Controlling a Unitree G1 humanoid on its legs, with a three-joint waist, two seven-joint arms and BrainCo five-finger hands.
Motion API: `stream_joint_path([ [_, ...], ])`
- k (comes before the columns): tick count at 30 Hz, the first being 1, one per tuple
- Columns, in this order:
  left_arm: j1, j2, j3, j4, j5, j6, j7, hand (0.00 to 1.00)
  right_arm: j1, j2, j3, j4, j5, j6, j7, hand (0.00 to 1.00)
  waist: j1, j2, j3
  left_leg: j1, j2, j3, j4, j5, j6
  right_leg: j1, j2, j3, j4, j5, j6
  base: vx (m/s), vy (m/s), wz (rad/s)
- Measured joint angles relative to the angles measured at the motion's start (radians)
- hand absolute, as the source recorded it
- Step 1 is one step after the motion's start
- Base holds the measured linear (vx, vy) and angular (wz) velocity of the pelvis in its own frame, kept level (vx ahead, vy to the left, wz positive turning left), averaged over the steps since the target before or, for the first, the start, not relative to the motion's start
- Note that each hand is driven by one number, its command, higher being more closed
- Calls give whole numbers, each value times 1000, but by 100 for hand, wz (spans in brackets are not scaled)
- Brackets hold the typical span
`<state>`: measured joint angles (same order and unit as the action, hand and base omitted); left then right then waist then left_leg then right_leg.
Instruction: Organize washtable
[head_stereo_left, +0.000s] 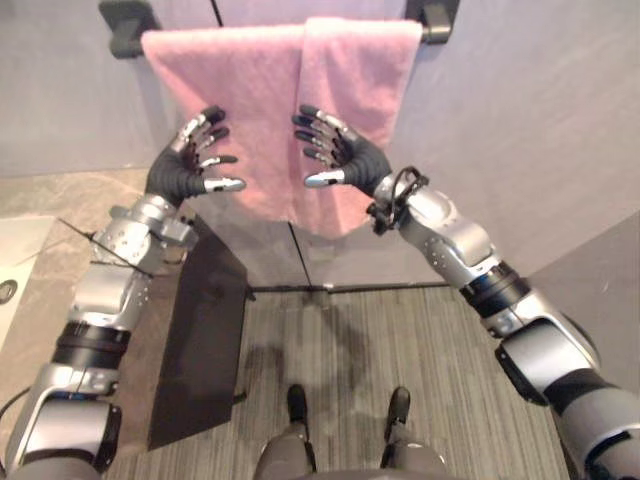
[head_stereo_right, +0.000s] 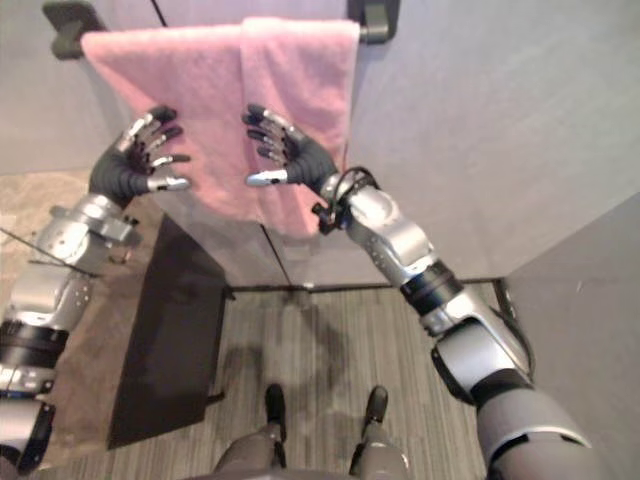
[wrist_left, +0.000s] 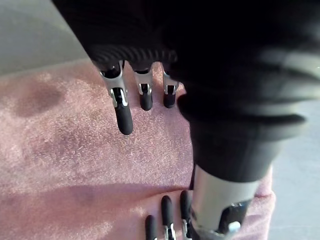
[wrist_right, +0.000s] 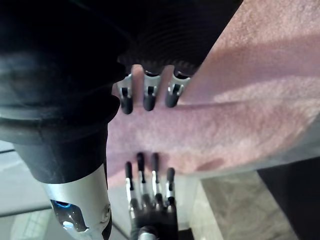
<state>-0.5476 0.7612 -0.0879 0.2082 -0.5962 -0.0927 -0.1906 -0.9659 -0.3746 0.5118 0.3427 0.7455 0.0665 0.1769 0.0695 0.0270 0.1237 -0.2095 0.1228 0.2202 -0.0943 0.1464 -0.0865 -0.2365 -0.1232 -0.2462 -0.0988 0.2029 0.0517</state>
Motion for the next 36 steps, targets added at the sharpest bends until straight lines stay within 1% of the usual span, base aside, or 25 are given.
stream_joint_path([
  [2,-36,0,-10,24,0,1,7,0,-26,4,-3,33,-1,0,-14,0,-2,2,21,0,0,0,0,4,0,-1,0,1,0,1,-1,0,0,0],
  [6,-72,0,-30,62,0,3,27,0,-33,16,-40,38,-2,0,-47,0,-5,4,36,0,0,2,0,4,0,-2,1,3,0,2,-2,18,6,-1],
  [11,-94,0,-24,117,1,2,51,0,-72,17,-75,74,-2,0,-47,0,-3,5,59,5,0,11,0,4,0,-4,2,13,0,5,-5,9,8,-5],
  [14,-94,-1,8,140,4,9,63,0,-72,18,-97,74,-3,0,-46,0,-4,4,75,14,0,28,0,3,0,-4,2,29,0,9,-4,15,10,-13],
  [18,-92,-3,65,176,20,9,72,0,-67,12,-122,74,-10,1,-46,0,-28,4,86,15,1,30,0,4,0,-5,3,32,0,11,-3,10,5,-2],
  [21,-89,-14,101,196,23,10,85,0,-28,7,-175,73,-9,1,-45,0,-31,4,86,23,1,39,0,3,0,-3,4,40,0,11,-2,30,10,-7],
  [24,-73,-14,111,208,32,12,86,0,39,-13,-213,72,-7,1,-46,0,-31,4,86,34,2,45,0,3,0,5,4,45,0,11,-2,30,10,-7],
  [27,-40,-19,169,217,50,21,86,0,121,-30,-245,57,-1,5,-45,0,-34,4,86,44,3,55,0,2,0,8,5,56,0,13,-1,18,8,-9],
  [31,-12,-22,182,218,60,23,87,0,194,-48,-251,31,-1,26,-42,0,-36,3,86,61,8,55,-1,2,0,24,10,56,0,13,-1,2,1,-2],
  [33,-6,-22,198,227,60,24,87,0,227,-45,-264,-12,-1,27,-37,0,-36,3,86,63,11,55,-1,2,-1,27,12,56,0,13,-1,0,0,0],
  [36,18,-22,241,234,60,24,88,0,255,-46,-278,-25,-1,28,-24,0,-37,3,86,65,15,54,-1,2,-1,29,16,55,0,13,-1,0,0,0],
])
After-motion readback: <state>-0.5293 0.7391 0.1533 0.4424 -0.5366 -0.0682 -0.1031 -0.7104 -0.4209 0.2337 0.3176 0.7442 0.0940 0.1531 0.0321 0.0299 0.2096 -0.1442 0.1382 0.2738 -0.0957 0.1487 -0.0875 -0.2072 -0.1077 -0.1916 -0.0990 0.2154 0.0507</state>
